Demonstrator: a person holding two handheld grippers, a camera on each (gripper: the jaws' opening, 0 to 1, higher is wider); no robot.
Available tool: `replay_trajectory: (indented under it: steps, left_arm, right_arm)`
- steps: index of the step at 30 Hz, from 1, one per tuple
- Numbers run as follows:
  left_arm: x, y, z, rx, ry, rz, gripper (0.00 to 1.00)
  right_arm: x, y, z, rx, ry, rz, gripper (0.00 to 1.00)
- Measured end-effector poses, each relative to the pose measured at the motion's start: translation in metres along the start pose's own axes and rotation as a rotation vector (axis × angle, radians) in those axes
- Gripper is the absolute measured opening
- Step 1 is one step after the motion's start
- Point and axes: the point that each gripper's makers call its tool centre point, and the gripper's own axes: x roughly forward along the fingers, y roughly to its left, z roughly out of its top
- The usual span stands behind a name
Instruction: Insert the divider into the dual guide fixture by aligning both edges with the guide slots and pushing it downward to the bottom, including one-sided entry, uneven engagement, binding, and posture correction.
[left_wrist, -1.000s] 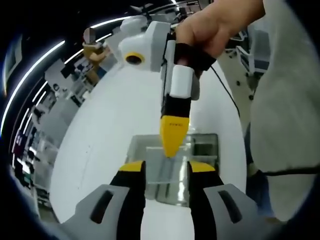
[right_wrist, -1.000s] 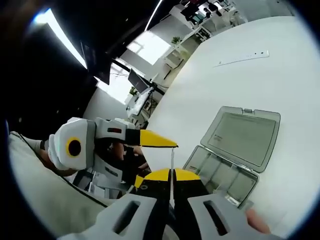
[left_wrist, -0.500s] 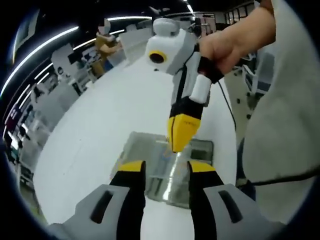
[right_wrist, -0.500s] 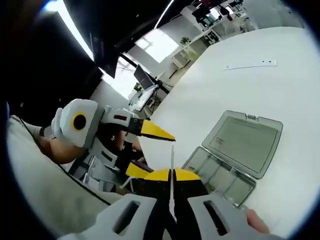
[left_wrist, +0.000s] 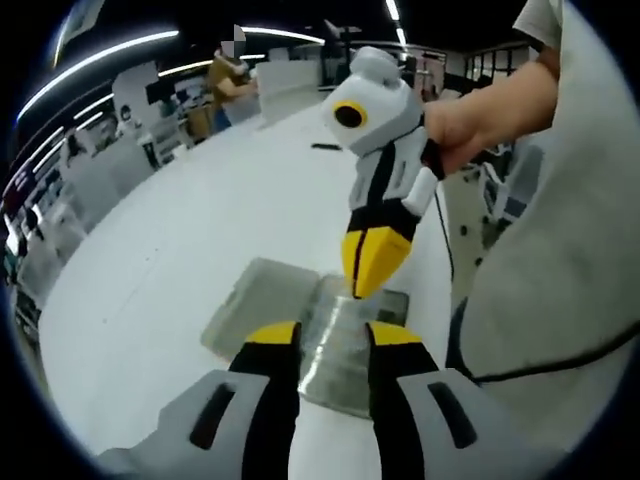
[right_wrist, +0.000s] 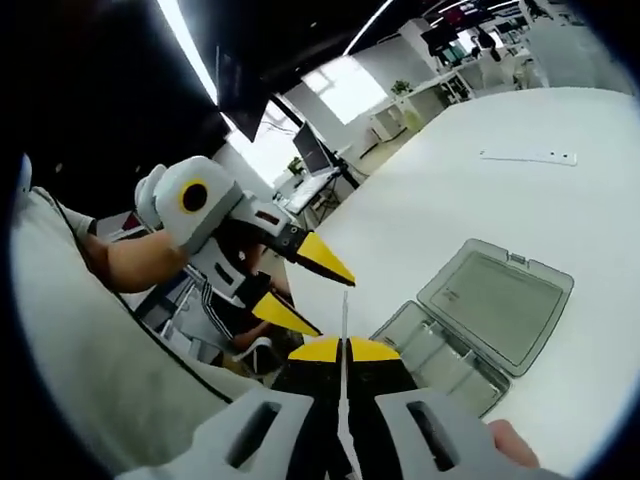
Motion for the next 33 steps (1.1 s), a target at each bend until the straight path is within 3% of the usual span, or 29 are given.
replay_trajectory:
  steps: [14,26,33]
  left_arm:
    - [-0.006,-0.004,0.003,-0.044,0.001,-0.047,0.17]
    - [-0.008,-0.004,0.006,-0.035,0.018,-0.072,0.12]
    - [-0.011,-0.003,0.009,-0.032,0.022,-0.082,0.1]
  right_arm:
    - [-0.005,0.012,0.0,-0.156,0.007,0.042,0.0]
    - [-0.009,0.015,0.002,-0.334,0.037,0.058,0.0]
    - [-0.01,0.015,0.002,-0.389,0.049,0.053,0.0]
